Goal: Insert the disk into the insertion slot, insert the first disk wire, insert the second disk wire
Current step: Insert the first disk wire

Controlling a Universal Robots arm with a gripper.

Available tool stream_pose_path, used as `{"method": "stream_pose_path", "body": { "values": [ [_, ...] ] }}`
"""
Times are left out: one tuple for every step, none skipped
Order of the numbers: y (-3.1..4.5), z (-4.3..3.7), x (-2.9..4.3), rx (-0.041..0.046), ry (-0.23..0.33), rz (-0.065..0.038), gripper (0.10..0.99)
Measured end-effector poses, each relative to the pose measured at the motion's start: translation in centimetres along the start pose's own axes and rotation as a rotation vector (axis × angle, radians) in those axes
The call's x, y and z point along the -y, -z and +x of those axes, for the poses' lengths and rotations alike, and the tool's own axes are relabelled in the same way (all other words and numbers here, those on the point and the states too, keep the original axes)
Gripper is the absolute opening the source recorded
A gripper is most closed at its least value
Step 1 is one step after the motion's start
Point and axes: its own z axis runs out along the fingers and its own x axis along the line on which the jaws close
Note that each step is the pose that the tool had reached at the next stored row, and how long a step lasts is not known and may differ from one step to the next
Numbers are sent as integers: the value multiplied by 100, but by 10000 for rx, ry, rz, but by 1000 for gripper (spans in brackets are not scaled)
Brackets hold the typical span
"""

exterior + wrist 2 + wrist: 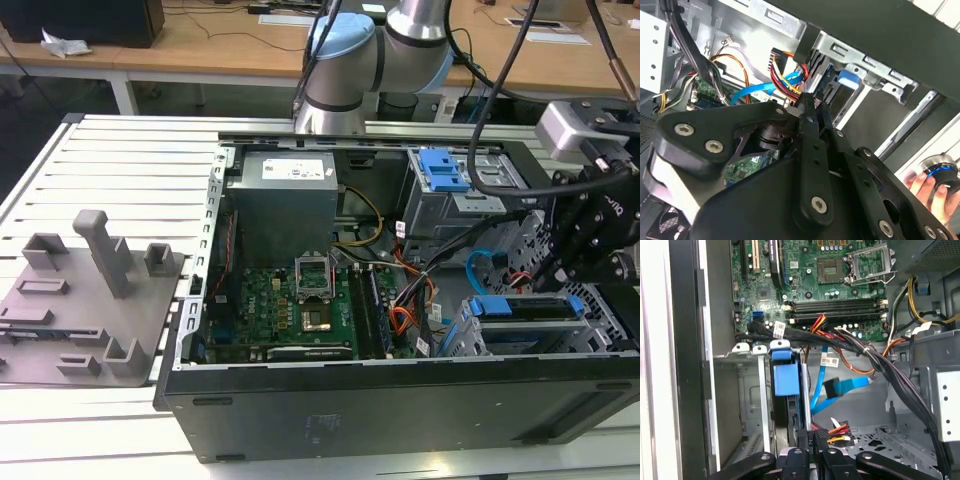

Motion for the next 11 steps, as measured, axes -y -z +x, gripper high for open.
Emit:
{"method": "stream_pose_path", "body": {
  "values": [
    [0, 3, 1, -23, 29, 1, 169],
    [-3, 9, 2, -41, 39, 3, 169],
    [-5, 29, 4, -61, 47, 3, 169],
    [-7, 41, 5, -63, 52, 4, 169],
    [-10, 52, 6, -64, 56, 4, 169],
    [-12, 60, 6, -65, 60, 4, 169],
    [-18, 71, 8, -64, 63, 4, 169],
    [-29, 78, 8, -64, 64, 3, 169],
    [-36, 85, 9, -65, 65, 3, 169],
    [-38, 89, 10, -66, 66, 4, 169],
    [-40, 92, 10, -65, 68, 4, 169]
  ]
}}
